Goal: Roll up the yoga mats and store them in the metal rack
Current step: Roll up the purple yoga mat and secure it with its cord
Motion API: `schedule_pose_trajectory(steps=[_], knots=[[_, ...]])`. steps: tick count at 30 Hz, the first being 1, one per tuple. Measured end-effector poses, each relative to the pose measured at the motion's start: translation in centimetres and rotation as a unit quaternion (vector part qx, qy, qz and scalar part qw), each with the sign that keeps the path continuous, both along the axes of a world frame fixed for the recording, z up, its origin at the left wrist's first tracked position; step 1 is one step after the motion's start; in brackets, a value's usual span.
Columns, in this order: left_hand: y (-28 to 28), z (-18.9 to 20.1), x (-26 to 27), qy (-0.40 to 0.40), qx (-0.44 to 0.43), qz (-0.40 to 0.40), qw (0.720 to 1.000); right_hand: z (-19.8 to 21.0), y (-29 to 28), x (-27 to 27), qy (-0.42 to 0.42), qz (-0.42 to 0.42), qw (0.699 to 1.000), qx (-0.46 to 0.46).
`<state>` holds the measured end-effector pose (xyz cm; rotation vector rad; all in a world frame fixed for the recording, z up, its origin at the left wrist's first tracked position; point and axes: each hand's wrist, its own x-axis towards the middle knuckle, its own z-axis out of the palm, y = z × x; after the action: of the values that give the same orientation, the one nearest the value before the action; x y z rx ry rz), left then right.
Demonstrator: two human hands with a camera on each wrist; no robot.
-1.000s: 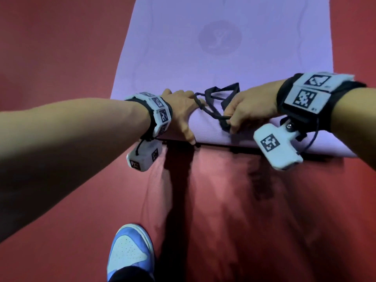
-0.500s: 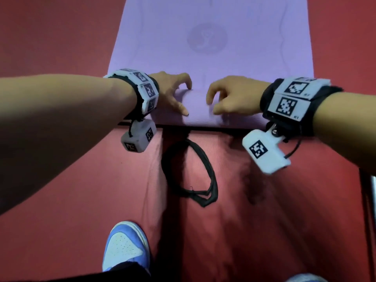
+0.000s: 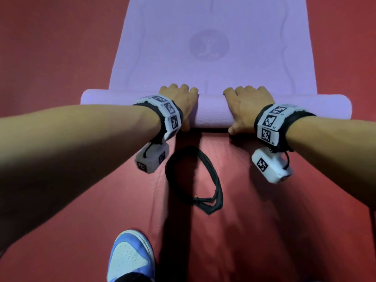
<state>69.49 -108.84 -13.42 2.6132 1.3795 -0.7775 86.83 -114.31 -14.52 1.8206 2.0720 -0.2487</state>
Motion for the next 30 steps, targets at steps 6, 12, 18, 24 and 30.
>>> schedule_pose_trajectory(steps=[6,12,18,24,30], knots=[[0.9,0.6,-1.4,0.020,-0.276,0.098,0.956,1.0,-0.9,-0.2,0.147,-0.068,0.956,-0.243],[0.0,-1.1,-2.1,0.037,-0.363,0.091,0.927,-0.2,-2.9,-0.1,0.192,-0.091,0.926,-0.312],[2.5,1.4,-2.4,-0.063,-0.282,0.122,0.949,1.4,-1.1,1.7,0.264,-0.129,0.935,-0.199],[3.8,2.0,-3.3,-0.122,-0.215,0.105,0.963,3.0,-0.4,1.2,0.257,-0.089,0.955,-0.120],[2.2,0.2,-2.4,-0.166,-0.040,0.046,0.984,0.3,-1.9,-0.6,0.068,-0.021,0.997,-0.010]])
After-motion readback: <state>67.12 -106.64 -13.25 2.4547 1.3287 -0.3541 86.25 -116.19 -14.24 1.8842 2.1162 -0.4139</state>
